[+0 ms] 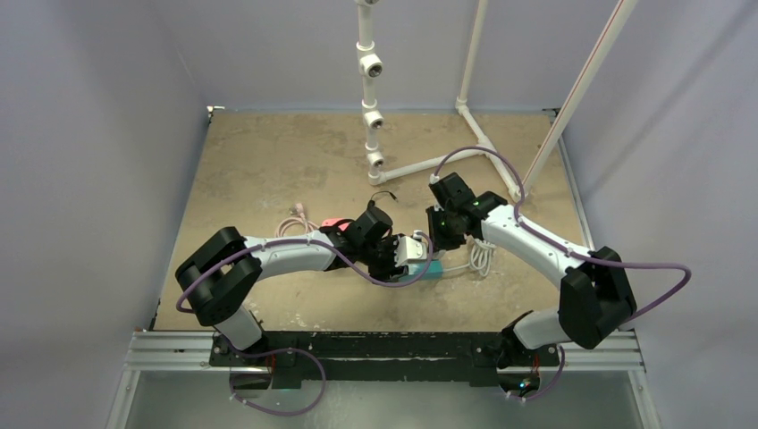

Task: Insert the plug
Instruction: Insert the plug into the socket.

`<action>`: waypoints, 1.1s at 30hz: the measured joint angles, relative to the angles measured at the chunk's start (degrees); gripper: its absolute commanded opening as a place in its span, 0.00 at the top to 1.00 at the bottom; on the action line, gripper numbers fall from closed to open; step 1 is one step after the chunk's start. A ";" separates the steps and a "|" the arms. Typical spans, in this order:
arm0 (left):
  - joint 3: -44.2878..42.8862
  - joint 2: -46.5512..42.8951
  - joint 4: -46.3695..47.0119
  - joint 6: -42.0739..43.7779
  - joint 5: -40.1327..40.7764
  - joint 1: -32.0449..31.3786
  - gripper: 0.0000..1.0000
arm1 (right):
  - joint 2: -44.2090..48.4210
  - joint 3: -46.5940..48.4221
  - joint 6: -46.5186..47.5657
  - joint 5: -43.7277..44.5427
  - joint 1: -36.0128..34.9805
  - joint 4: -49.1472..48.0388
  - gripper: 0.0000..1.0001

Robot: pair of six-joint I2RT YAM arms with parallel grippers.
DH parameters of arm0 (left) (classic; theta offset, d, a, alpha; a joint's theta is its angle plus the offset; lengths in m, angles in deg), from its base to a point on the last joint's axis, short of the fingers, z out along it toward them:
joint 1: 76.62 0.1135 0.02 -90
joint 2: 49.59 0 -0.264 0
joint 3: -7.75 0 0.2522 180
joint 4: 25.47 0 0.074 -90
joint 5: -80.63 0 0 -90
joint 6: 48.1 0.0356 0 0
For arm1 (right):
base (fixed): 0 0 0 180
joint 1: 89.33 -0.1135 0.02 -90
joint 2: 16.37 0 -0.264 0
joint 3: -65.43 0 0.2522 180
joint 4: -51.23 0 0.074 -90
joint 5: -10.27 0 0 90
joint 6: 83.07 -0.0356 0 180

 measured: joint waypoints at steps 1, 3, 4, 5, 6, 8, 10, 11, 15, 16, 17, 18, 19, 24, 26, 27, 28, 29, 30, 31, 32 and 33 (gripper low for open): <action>-0.02 0.00 0.00 -0.11 -0.02 0.00 0.52 | 0.02 -0.09 0.00 0.00 0.00 -0.04 1.00; 0.00 0.00 0.00 -0.13 -0.09 0.00 0.52 | 0.02 -0.15 0.00 0.00 0.00 -0.17 1.00; 0.00 0.00 0.00 -0.15 -0.13 0.00 0.53 | 0.02 -0.15 0.00 0.00 0.00 -0.33 1.00; -0.02 0.00 0.00 -0.17 -0.13 0.00 0.53 | 0.02 -0.20 0.00 0.00 0.00 -0.50 1.00; 0.00 0.00 0.00 -0.22 -0.15 0.00 0.53 | 0.00 -0.24 -0.02 0.04 0.00 -0.63 1.00; 0.00 0.00 0.00 -0.39 -0.17 -0.02 0.53 | 0.02 -0.24 -0.02 0.24 0.00 -0.79 1.00; 0.00 0.00 0.00 -0.55 -0.20 -0.04 0.54 | 0.02 -0.26 -0.02 0.50 0.00 -0.92 1.00; 0.00 0.00 0.00 -0.57 -0.20 -0.04 0.54 | 0.02 -0.31 -0.02 0.66 0.00 -0.96 1.00; 0.07 0.00 0.00 -0.59 -0.37 -0.04 0.54 | 0.00 -0.35 -0.02 1.55 0.00 -1.03 1.00; 0.13 0.00 0.04 -0.59 -0.37 -0.04 0.54 | 0.00 -0.35 0.00 1.60 0.00 -1.03 1.00; 0.24 0.00 0.04 -0.59 -0.37 -0.07 0.55 | 0.00 -0.35 0.00 1.60 0.00 -1.03 1.00; 0.33 0.00 0.04 -0.59 -0.37 -0.11 0.55 | 0.00 -0.35 0.00 1.62 0.00 -1.03 1.00; 0.42 0.00 0.02 -0.59 -0.39 -0.11 0.55 | 0.00 -0.35 0.00 1.64 0.00 -1.03 1.00; 0.44 0.00 0.04 -0.61 -0.44 -0.11 0.55 | 0.02 -0.52 0.00 1.55 0.00 -1.14 1.00; 0.44 0.00 0.07 -0.63 -0.46 -0.11 0.55 | 0.00 -0.70 0.00 1.53 0.00 -1.33 1.00; 0.44 0.00 0.07 -0.61 -0.46 -0.11 0.55 | 0.00 -0.81 0.00 1.51 0.00 -1.44 1.00; 0.44 0.00 0.07 -0.61 -0.48 -0.11 0.56 | 0.00 -0.96 0.00 1.51 0.00 -1.57 1.00; 0.44 0.00 0.07 -0.61 -0.52 -0.11 0.56 | 0.00 -1.14 0.00 1.49 0.00 -1.79 1.00; 0.44 0.00 0.09 -0.61 -0.57 -0.11 0.56 | 0.00 -1.25 0.00 1.49 0.00 -1.92 1.00; 0.44 0.00 0.11 -0.63 -0.61 -0.11 0.56 | 0.00 -1.31 0.00 1.46 0.00 -2.01 1.00; 0.44 0.00 0.13 -0.61 -0.63 -0.11 0.56 | 0.00 -1.31 0.00 1.46 0.00 -2.01 1.00; 0.44 0.00 0.17 -0.61 -0.70 -0.11 0.56 | 0.00 -1.33 0.00 1.46 0.00 -2.01 1.00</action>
